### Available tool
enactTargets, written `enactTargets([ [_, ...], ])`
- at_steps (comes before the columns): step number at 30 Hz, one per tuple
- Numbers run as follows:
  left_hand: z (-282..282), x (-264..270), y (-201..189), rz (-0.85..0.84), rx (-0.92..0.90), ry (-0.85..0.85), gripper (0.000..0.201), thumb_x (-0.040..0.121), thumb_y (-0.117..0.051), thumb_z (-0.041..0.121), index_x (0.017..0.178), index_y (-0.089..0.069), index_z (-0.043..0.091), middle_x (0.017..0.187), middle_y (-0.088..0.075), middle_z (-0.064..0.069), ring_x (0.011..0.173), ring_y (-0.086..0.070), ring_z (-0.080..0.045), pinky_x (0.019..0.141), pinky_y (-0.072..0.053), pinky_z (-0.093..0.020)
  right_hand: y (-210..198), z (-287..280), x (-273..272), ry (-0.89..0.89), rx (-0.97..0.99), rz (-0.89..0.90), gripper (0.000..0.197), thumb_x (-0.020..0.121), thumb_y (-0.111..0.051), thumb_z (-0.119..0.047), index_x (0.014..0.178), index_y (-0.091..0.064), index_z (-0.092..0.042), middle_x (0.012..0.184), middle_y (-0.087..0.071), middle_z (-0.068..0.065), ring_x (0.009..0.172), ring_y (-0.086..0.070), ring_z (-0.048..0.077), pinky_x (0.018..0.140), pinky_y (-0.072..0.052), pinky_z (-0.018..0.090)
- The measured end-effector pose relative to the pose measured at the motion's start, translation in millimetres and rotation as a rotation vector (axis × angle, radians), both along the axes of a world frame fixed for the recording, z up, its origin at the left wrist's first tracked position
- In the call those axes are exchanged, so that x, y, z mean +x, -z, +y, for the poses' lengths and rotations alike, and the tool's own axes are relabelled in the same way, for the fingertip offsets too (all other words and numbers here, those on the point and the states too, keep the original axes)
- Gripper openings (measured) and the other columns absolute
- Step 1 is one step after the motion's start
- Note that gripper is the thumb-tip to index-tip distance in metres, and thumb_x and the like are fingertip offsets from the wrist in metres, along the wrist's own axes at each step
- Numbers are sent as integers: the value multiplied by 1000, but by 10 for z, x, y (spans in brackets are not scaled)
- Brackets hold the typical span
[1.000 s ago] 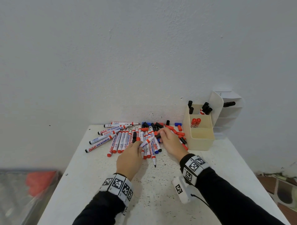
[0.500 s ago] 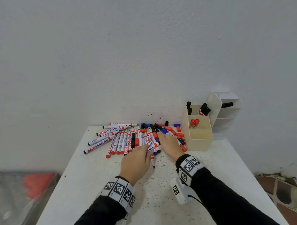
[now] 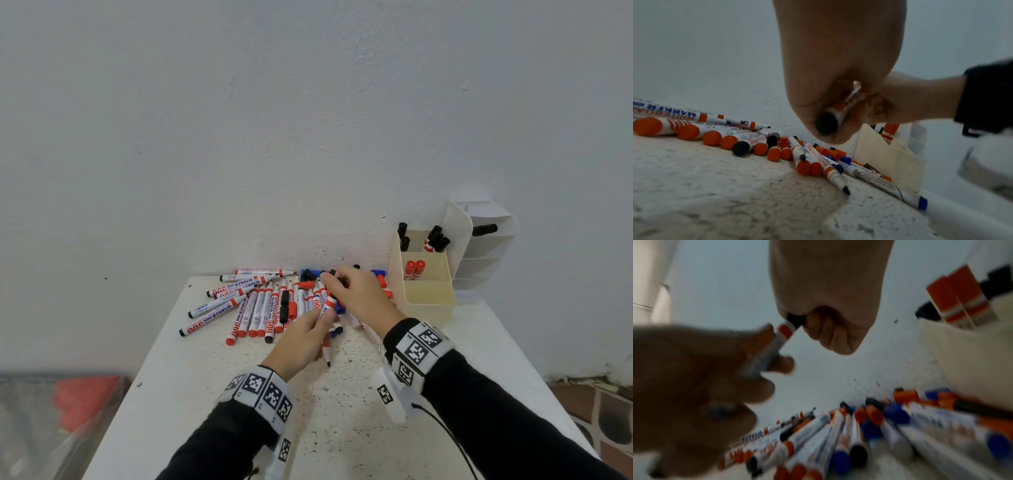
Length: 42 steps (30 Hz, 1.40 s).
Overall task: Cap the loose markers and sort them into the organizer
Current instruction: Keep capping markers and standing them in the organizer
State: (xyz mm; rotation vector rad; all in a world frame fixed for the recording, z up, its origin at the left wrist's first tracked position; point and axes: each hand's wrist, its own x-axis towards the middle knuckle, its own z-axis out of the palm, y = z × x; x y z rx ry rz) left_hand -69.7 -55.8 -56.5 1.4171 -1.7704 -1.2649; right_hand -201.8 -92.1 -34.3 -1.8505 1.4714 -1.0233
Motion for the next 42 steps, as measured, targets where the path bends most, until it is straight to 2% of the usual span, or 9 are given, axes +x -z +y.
enactTargets([
  [6,-262,-13,124,-413,-167,-73,31,95,-42,18,126,-47,21,117,-55,-2,95,-55,-12,84,-49,-29,-530,-5,-345,254,-286,-137,17,87,-63,-21,99,-53,-13,76,-55,-12,60,-56,-9,57,-42,4],
  [9,-311,-25,166,-790,-298,14,39,92,-45,15,130,-44,27,135,-46,0,124,-41,-21,105,-37,-40,-684,-52,-644,466,-558,-143,12,87,-63,-17,96,-57,-12,76,-57,-10,69,-60,2,64,-46,10],
  [14,-372,-76,227,-998,-383,172,37,91,-51,18,125,-49,31,139,-41,3,132,-31,-22,111,-22,-47,-635,-190,-1050,594,-646,-61,12,90,-56,-11,100,-58,-5,92,-62,11,83,-58,19,76,-46,25],
  [17,-381,-91,238,-1019,-387,199,34,91,-52,21,124,-51,30,136,-44,2,129,-34,-22,111,-21,-48,-516,-264,-1134,601,-588,10,14,91,-55,-9,103,-59,-3,91,-61,9,77,-54,11,74,-43,18],
  [20,-394,-83,244,-1041,-428,251,40,89,-54,27,128,-47,29,135,-43,2,129,-35,-21,111,-20,-47,-400,-361,-1172,582,-531,58,15,90,-56,-8,102,-62,-3,94,-63,11,84,-58,20,80,-49,32],
  [33,-412,-15,334,-998,-684,274,35,94,-43,33,129,-44,28,138,-38,3,126,-35,-20,106,-24,-40,-188,-513,-1199,375,45,451,34,99,-34,-25,123,-56,-16,119,-58,11,115,-47,30,104,-30,39],
  [38,-443,-28,303,-881,-792,274,28,93,-39,38,114,-53,26,126,-51,5,115,-52,-20,96,-39,-43,-428,-333,-860,439,-400,252,18,93,-46,-10,103,-61,-7,104,-56,6,89,-44,7,76,-32,9],
  [40,-437,-46,274,-783,-819,199,27,88,-37,43,96,-58,29,102,-63,9,90,-65,-14,77,-51,-37,-481,-254,-644,300,-385,188,15,92,-47,-8,99,-61,-8,89,-58,2,70,-46,2,64,-35,7],
  [42,-418,-77,225,-653,-798,93,27,92,-35,43,101,-57,29,100,-63,14,92,-62,-8,85,-48,-34,-413,-226,-459,202,-233,143,16,93,-46,-7,98,-60,-10,77,-57,-2,57,-44,-1,53,-38,8],
])
